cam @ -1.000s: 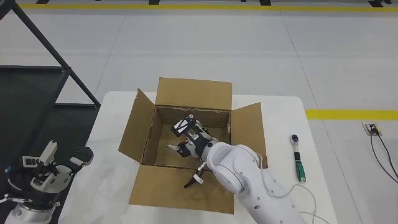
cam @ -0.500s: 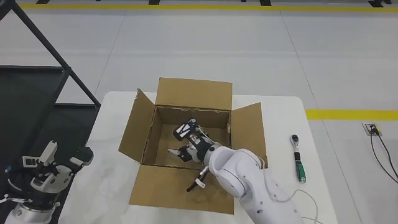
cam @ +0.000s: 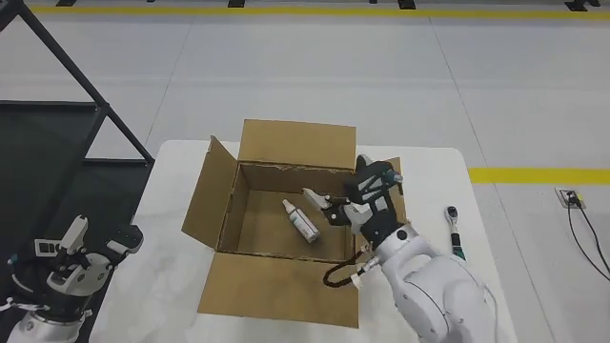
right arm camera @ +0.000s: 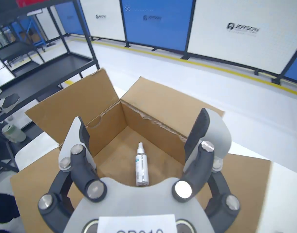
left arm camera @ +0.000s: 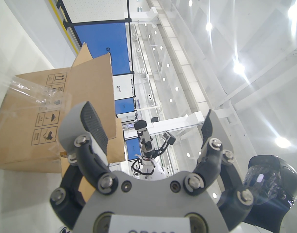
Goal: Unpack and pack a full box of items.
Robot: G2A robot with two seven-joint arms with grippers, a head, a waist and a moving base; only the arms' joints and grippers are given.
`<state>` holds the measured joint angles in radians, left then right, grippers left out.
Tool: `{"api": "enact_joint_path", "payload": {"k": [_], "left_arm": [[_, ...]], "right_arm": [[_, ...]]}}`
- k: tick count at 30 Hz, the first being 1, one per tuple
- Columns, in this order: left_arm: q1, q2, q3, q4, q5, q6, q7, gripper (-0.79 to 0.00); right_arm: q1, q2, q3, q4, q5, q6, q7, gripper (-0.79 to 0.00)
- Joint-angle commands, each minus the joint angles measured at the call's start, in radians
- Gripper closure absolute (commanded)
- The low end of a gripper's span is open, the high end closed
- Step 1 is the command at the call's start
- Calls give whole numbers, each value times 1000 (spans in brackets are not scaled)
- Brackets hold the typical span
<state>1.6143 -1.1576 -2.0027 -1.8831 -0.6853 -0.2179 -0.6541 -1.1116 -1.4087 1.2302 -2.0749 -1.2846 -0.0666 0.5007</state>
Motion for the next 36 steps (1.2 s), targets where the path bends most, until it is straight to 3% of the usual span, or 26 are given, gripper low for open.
{"api": "enact_joint_path", "payload": {"k": [1,8,14,19,27,31,36], "left_arm": [[0,0,0,0,0,0,0,-785],[0,0,0,0,0,0,0,-785],[0,0,0,0,0,0,0,-785],[0,0,0,0,0,0,0,-785],[0,0,0,0,0,0,0,-785],[0,0,0,0,0,0,0,-785],[0,0,0,0,0,0,0,-785]], "right_arm": [[-61,7,74,-67,6,12,-9,-785],[-247,22,295,-156,78,52,-73,-785],[-323,30,477,-79,202,85,-65,-785],[-272,43,559,78,242,74,60,-785],[-124,71,558,320,160,0,273,-785],[-84,80,541,360,104,4,350,-785],[-84,80,541,360,104,4,350,-785]]}}
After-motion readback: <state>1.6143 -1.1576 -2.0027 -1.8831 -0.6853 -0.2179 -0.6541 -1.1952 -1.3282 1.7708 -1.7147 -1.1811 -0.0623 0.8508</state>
